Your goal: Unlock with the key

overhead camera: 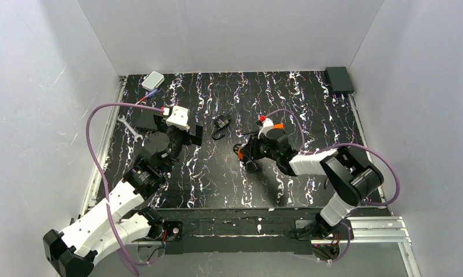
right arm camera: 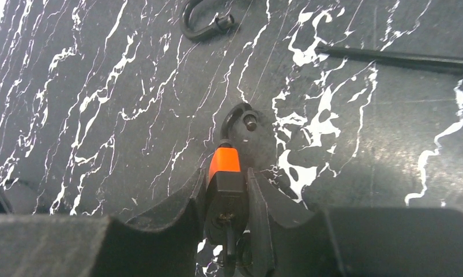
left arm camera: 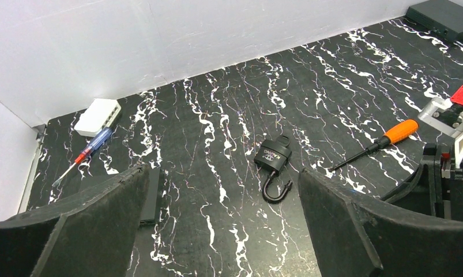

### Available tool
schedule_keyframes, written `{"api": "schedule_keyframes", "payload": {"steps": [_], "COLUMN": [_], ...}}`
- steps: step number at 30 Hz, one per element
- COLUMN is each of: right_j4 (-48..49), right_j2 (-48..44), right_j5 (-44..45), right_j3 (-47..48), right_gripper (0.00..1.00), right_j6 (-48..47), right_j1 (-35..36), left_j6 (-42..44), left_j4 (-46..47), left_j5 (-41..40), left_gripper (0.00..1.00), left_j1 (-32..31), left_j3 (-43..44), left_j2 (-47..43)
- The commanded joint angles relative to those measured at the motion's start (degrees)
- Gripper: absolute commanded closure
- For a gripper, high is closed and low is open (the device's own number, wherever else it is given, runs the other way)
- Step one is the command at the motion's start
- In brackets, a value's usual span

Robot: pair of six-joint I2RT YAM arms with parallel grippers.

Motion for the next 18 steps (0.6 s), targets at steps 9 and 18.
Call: {"api": "schedule_keyframes", "payload": {"steps": [9, 18], "right_j4": [11.51, 8.56], "right_j2": [9.29, 16.77], "right_j5": [-3.01, -6.75], "right_j3": [4.21, 12.85], "right_gripper": [0.99, 0.93], "right_j6": [9.27, 11.68], "right_j1": [0.37, -0.02], "left_j6": [0.22, 0.57], "left_j4": [0.2, 0.2], "left_j5": [-1.15, -2.32], "left_gripper": [0.04, 0.04], "left_j1": [0.28, 0.29], "left_j3": [0.19, 0.01], "left_j2": [0.32, 0.41]}}
